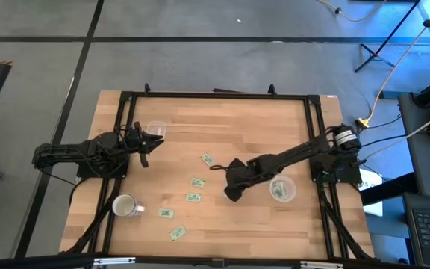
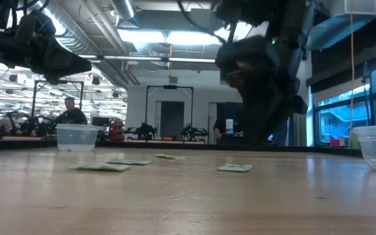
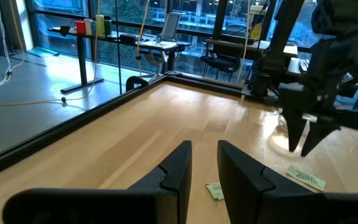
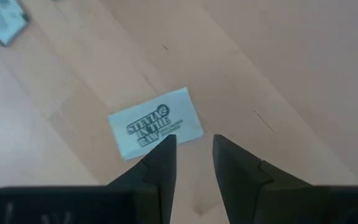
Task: Pick and place Stevia / Truvia into bins
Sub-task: Put the stevia packet into the round transparent container
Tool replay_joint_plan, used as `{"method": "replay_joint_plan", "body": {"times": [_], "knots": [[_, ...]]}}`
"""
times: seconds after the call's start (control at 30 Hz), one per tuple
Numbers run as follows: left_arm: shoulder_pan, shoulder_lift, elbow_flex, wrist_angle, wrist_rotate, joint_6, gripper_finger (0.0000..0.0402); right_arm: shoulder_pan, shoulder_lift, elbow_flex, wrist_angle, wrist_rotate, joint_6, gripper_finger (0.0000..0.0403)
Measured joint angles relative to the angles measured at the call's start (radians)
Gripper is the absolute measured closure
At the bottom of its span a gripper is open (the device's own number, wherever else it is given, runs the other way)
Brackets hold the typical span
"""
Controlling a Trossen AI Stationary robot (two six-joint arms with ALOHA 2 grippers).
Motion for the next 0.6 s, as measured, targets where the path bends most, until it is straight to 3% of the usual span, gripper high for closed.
{"method": "replay_joint_plan", "body": {"times": [0.6], "knots": [[0.0, 0.0, 0.0, 0.0, 0.0, 0.0, 0.0329, 0.002, 0.118, 0.007, 0.048, -0.017, -0.027, 0.0295]]}}
